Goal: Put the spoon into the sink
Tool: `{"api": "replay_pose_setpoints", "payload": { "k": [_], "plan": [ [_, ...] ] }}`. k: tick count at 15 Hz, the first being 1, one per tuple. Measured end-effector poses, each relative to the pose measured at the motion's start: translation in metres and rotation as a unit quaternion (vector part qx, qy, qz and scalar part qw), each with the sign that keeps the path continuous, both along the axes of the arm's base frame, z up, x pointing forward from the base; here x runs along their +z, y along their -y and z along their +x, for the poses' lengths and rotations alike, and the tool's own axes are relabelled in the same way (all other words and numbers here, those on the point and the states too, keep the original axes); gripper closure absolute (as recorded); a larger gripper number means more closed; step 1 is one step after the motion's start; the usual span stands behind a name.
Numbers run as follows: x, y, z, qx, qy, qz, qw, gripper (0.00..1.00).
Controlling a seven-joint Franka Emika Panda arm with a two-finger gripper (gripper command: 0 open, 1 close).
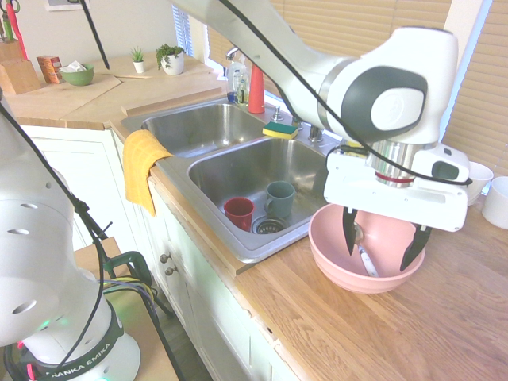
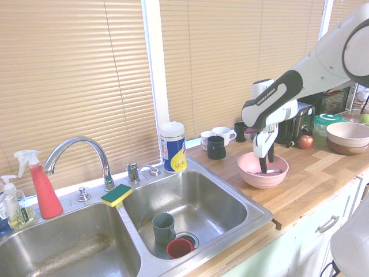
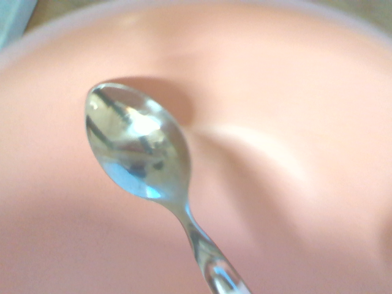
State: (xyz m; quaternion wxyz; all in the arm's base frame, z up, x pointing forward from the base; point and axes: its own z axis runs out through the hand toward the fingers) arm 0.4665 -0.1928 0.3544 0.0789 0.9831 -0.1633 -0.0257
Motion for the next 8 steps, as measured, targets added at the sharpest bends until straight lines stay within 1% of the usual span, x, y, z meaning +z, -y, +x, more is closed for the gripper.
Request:
{"api": "replay_pose_setpoints", "payload": {
  "k": [2, 4, 5, 8],
  "plan": [
    [-0.015, 0.000, 0.003, 0.008, -0.014, 0.003, 1.000, 0.00],
    [-0.024, 0.000, 0.005, 0.014, -0.017, 0.005, 1.000, 0.00],
    [-0.026, 0.000, 0.006, 0.016, -0.016, 0.006, 1.000, 1.00],
    [-0.025, 0.001, 0.007, 0.019, -0.014, 0.009, 1.000, 1.00]
  ]
}}
